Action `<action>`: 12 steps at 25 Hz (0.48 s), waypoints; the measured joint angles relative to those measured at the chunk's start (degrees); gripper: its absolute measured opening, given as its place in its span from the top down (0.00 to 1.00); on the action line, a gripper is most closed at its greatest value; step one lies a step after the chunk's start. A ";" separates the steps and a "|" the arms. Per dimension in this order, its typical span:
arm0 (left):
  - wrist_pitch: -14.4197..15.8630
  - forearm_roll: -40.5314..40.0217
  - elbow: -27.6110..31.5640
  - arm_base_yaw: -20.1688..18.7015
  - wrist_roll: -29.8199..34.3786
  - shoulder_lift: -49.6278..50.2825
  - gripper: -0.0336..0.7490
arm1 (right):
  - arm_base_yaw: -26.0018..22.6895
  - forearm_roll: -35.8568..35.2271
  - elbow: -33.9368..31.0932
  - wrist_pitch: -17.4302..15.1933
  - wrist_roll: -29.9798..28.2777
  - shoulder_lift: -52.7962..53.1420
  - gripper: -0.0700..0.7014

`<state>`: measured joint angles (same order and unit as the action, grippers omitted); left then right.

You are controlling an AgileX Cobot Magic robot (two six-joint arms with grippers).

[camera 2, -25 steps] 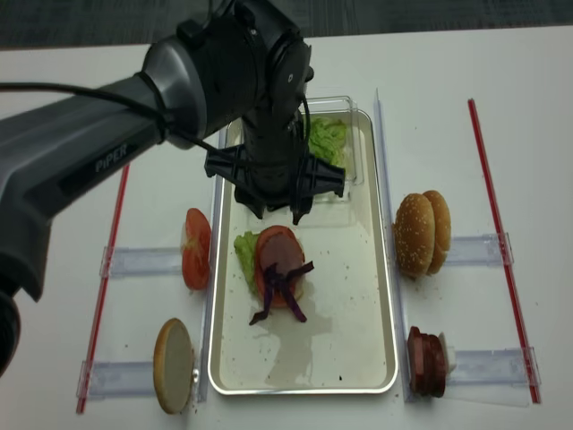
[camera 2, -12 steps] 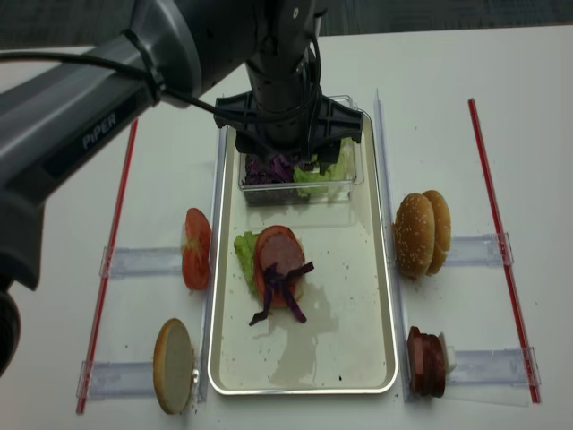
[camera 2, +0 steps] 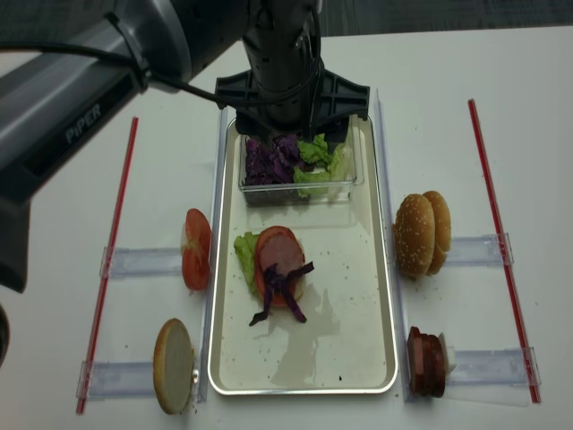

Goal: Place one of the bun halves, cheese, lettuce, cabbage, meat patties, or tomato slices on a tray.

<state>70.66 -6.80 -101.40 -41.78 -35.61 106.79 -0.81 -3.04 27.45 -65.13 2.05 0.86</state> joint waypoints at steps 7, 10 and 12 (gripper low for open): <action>0.12 0.25 0.00 0.99 0.56 0.00 0.26 | 0.00 0.00 0.00 0.00 0.00 0.00 0.86; 0.12 1.09 0.00 3.54 2.10 0.00 0.26 | 0.00 0.00 0.00 0.00 0.00 0.00 0.86; 0.12 1.20 0.00 5.89 3.68 0.00 0.26 | 0.00 0.00 0.00 0.00 0.00 0.00 0.86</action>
<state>70.78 -5.61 -101.40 -35.89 -31.94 106.79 -0.81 -3.04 27.45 -65.13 2.05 0.86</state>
